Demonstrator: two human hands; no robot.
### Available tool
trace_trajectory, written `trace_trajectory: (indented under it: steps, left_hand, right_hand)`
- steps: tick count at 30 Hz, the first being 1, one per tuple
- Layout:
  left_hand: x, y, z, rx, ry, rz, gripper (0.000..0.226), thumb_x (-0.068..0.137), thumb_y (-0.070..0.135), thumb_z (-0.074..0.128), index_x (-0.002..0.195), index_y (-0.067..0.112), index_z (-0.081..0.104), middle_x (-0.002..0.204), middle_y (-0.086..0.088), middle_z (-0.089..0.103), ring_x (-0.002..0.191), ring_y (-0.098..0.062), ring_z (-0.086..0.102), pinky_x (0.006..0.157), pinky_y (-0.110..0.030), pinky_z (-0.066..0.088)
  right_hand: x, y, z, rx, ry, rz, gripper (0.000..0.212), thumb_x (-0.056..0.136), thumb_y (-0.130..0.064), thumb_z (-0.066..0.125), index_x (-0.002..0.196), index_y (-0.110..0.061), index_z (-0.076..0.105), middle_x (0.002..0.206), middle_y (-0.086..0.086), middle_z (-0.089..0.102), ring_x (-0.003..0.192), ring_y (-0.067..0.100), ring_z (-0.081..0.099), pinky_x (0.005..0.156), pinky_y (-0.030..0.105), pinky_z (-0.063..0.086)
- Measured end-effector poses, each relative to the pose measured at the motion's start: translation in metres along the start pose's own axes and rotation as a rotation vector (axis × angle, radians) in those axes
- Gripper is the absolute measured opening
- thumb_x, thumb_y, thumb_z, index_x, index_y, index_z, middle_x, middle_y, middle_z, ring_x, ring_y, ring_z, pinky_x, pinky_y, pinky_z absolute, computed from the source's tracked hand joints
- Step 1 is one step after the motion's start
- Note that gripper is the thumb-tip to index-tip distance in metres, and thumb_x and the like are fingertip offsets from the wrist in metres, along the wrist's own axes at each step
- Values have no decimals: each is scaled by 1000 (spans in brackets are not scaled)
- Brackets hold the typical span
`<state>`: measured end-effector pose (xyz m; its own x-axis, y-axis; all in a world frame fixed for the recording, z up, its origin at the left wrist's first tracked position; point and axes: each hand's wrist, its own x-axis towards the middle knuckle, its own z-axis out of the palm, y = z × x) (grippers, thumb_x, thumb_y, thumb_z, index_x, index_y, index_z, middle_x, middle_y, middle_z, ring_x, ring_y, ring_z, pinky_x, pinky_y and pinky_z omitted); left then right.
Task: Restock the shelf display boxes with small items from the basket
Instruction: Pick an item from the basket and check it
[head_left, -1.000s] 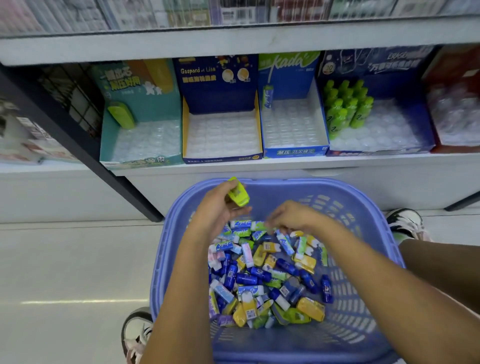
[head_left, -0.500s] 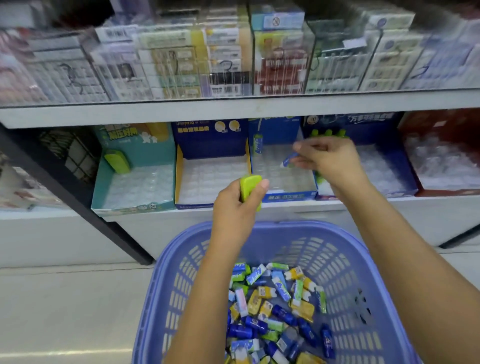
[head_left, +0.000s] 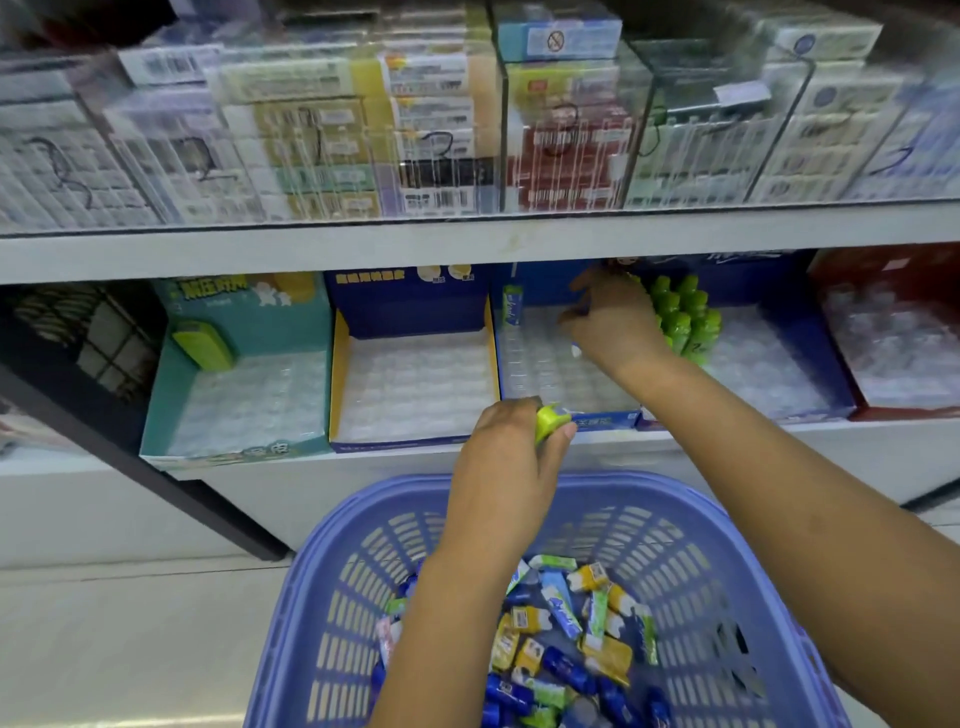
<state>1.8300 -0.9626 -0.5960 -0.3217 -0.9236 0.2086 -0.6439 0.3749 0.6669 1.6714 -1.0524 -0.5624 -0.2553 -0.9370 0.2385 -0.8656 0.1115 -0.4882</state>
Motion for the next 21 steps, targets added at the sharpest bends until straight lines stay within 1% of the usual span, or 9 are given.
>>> trace_trajectory:
  steps: [2, 4, 7, 10, 12, 14, 16, 19, 21]
  left_hand:
    - [-1, 2, 1, 3, 3, -3, 42, 95, 41, 49, 125, 12, 55, 120, -5, 59, 112, -19, 52, 82, -24, 38]
    - [-2, 2, 2, 19, -8, -1, 46, 95, 41, 49, 130, 12, 52, 126, -5, 57, 118, -18, 49, 89, -24, 38]
    - [-4, 2, 3, 17, -44, -9, 53, 95, 43, 47, 139, 13, 44, 140, -2, 49, 131, -15, 41, 101, -22, 33]
    - [-6, 1, 2, -13, -76, -22, 57, 95, 44, 46, 143, 14, 39, 147, -2, 42, 137, -13, 33, 108, -21, 26]
    - [-8, 0, 1, -36, -81, -23, 56, 95, 44, 46, 143, 15, 39, 147, -1, 41, 137, -12, 33, 108, -20, 25]
    - [-9, -1, 0, -46, -79, -17, 56, 95, 44, 46, 143, 17, 40, 146, 1, 42, 136, -10, 34, 107, -18, 26]
    - [-8, -2, -1, -49, -80, -13, 55, 95, 44, 47, 143, 18, 40, 146, 2, 42, 135, -9, 35, 106, -17, 26]
    - [-7, -3, -1, -57, -81, -19, 55, 95, 45, 46, 143, 19, 40, 147, 3, 41, 136, -9, 34, 106, -16, 25]
    - [-7, -3, -2, -70, -76, -24, 55, 95, 46, 45, 143, 20, 39, 147, 4, 41, 136, -8, 34, 106, -16, 25]
  right_hand:
    - [2, 4, -5, -44, -48, 45, 36, 85, -12, 61, 117, 3, 55, 118, 21, 59, 111, 33, 54, 88, 32, 42]
    - [2, 7, -12, -5, -45, 73, 35, 83, -14, 66, 113, 1, 58, 115, 18, 62, 108, 31, 57, 84, 28, 42]
    - [5, 4, -19, 156, 44, 26, 6, 78, -7, 64, 82, -4, 61, 84, 14, 64, 83, 25, 60, 66, 23, 37]
    - [9, -1, -19, 222, 96, -26, 23, 82, -7, 58, 64, -9, 45, 65, 7, 50, 66, 15, 45, 58, 23, 24]
    - [14, -9, -15, 287, 114, -26, 23, 87, -9, 58, 66, -8, 48, 66, 4, 48, 65, 11, 42, 62, 21, 25]
    - [22, -16, -8, 376, 128, 7, 8, 89, -11, 60, 85, -5, 56, 84, 7, 53, 81, 13, 46, 69, 15, 29]
    - [32, -19, -1, 376, 81, 53, 10, 91, -14, 57, 95, -5, 55, 95, 8, 55, 92, 16, 46, 73, 12, 30]
    - [38, -23, 8, 432, -43, 71, 13, 88, -16, 62, 93, -5, 59, 91, 5, 59, 89, 16, 48, 66, 10, 29]
    - [40, -21, 12, 380, -115, 20, 23, 87, -21, 65, 101, -4, 63, 102, 10, 64, 93, 18, 53, 73, 15, 34]
